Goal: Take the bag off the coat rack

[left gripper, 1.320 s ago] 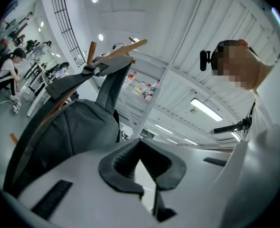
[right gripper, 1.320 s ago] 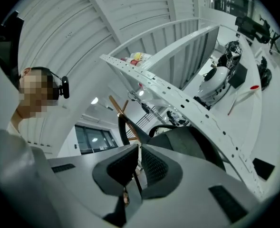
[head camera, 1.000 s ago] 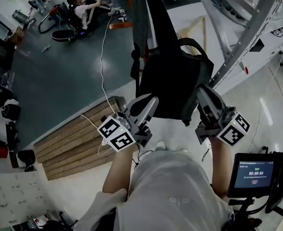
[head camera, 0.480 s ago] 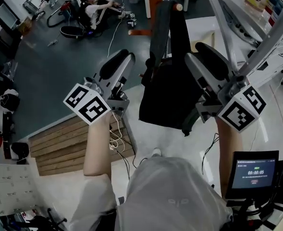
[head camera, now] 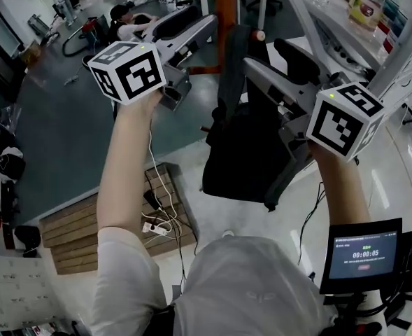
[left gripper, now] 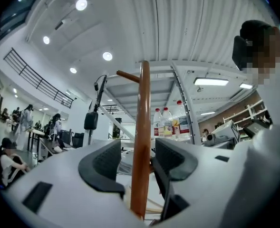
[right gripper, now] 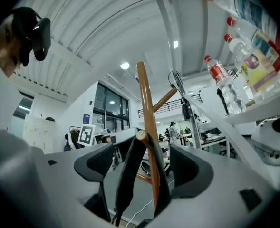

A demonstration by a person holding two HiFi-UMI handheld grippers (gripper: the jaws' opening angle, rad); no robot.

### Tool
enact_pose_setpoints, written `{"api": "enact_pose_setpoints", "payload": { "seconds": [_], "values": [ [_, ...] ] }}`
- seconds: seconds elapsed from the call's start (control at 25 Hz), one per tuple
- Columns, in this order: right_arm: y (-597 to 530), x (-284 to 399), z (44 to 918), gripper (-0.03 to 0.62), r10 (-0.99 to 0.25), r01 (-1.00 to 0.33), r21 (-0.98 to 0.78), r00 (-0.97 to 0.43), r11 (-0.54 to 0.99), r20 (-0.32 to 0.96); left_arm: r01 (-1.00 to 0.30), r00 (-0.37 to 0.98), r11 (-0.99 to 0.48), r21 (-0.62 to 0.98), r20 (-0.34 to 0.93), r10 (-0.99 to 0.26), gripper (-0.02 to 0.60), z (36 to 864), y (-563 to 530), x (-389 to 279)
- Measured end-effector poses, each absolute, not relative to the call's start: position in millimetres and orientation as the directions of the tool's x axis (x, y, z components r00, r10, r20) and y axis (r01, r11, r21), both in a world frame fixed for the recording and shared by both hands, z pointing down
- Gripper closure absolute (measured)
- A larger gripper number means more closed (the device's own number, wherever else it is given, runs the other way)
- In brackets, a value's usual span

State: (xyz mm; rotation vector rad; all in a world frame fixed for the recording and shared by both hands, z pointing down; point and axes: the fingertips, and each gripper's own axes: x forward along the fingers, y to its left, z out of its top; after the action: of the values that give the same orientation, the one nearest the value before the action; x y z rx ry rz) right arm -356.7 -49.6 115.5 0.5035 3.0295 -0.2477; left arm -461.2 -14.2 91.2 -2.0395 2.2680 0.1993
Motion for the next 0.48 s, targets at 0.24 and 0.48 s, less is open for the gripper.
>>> {"api": "enact_pose_setpoints", "payload": {
  "seconds": [0.24, 0.48],
  "values": [
    [-48.6, -383.0, 130.8, 0.241, 0.318, 0.316, -0.140, -0.948, 0.938, -0.010, -1.000, 0.024, -0.024, 0.001, -0.105, -0.994, 0.351, 79.6, -67.9, -460.7],
    [-52.6, -404.1, 154.4, 0.241, 0.307, 0.297, -0.115, -0.947, 0.948, 0.089, -0.995, 0.097, -0.098, -0.002, -0.103, -0.990, 0.355, 80.8, -99.5, -449.6]
  ]
}}
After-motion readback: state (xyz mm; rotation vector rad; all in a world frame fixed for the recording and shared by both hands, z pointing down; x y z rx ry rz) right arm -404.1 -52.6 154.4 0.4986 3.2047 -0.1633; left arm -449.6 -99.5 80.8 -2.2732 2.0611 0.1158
